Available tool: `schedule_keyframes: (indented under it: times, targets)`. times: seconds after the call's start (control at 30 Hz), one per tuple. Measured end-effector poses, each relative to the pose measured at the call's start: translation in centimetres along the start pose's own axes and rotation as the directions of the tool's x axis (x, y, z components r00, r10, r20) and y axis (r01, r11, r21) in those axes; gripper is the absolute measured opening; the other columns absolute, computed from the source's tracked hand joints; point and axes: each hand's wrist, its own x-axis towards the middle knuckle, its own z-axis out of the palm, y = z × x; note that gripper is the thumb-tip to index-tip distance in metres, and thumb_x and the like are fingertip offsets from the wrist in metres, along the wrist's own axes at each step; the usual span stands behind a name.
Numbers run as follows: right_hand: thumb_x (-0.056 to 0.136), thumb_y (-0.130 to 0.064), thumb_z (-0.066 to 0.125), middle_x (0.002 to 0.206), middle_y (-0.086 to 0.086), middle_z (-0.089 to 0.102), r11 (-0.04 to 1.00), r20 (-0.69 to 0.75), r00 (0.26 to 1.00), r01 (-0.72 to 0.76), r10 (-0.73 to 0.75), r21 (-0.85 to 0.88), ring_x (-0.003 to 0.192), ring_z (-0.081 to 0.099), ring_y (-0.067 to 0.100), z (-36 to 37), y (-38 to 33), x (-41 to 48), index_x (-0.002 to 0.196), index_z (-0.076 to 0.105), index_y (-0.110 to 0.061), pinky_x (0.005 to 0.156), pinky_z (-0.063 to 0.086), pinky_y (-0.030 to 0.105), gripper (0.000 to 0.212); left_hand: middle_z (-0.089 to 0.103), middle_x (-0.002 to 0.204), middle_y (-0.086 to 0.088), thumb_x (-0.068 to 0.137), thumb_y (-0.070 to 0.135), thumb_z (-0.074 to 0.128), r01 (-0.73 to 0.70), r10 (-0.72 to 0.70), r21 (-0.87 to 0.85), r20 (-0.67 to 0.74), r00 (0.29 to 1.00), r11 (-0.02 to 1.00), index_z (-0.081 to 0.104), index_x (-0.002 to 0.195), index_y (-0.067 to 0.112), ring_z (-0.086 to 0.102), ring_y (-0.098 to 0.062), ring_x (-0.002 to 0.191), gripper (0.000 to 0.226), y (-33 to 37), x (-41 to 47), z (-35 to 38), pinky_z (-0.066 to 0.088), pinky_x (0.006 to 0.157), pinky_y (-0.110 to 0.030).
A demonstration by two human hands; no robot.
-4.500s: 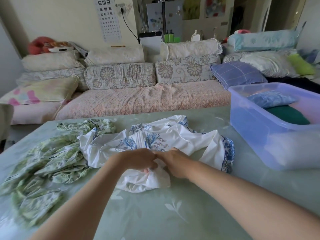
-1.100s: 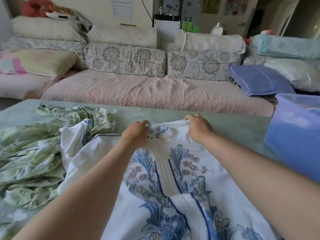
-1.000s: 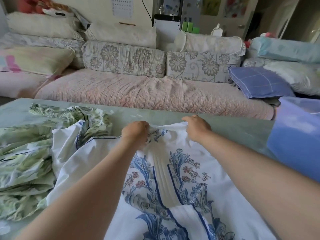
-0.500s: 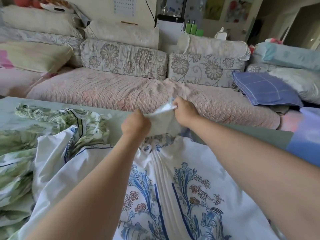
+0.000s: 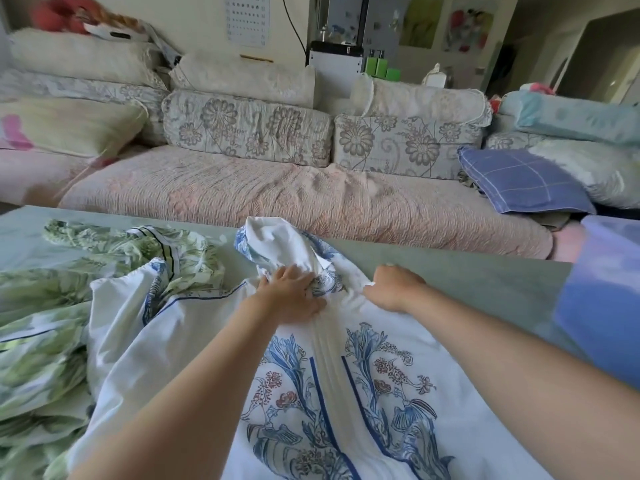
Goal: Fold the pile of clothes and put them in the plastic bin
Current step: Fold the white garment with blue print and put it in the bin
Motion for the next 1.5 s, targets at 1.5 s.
schedule_keyframes:
  times: [1.5]
  targets:
    - [0.082,0.001,0.057,0.094,0.005,0.065,0.734,-0.323,0.940,0.298,-0.113,0.610,0.088,0.059,0.022,-2.1,-8.6,10.0,0.083,0.062,-0.015,0.070,0.045,0.027,0.017,0.062,0.108,-0.008,0.083,0.003,0.046,0.119,-0.330,-0.458,-0.414,0.848,0.881,0.063,0.104,0.015,0.058,-0.029,0.097,0.030,-3.3,4.6,-1.3,0.050,0.080,-0.034]
